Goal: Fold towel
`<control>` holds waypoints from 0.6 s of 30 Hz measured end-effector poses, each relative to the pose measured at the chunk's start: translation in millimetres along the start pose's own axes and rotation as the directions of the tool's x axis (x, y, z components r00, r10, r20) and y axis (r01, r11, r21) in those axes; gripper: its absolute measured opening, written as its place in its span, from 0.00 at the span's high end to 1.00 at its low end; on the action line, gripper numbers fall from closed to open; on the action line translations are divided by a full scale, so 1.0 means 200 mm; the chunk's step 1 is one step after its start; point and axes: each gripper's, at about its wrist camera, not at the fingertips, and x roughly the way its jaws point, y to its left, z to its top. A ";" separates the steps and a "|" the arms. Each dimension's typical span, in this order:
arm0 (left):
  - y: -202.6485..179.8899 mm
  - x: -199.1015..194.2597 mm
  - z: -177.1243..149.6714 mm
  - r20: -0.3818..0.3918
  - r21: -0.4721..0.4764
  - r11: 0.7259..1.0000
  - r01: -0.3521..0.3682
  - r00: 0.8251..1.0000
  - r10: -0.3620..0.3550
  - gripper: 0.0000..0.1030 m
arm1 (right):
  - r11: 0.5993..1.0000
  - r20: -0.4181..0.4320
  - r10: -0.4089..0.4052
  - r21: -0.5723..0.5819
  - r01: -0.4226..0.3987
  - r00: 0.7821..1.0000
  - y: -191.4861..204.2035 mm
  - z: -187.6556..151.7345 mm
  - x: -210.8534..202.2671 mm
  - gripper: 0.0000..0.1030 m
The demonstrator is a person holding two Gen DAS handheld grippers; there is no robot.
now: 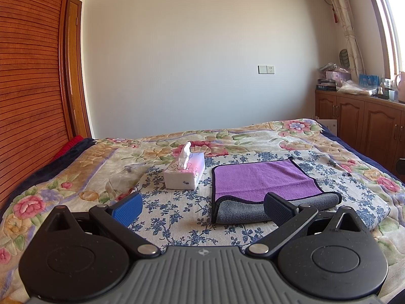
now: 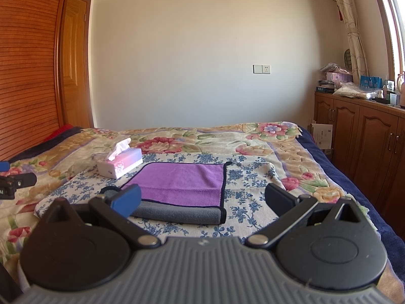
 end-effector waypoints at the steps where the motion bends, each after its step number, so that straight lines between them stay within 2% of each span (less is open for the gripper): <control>1: 0.00 0.00 0.00 0.000 0.000 1.000 0.000 1.000 0.000 0.00 | 1.000 0.001 0.000 0.000 0.000 1.000 0.00 0.00 0.00 0.00; 18: 0.00 0.01 0.00 -0.010 0.011 1.000 0.004 1.000 -0.004 0.00 | 1.000 -0.006 0.005 0.002 -0.005 1.000 0.01 0.00 0.01 0.00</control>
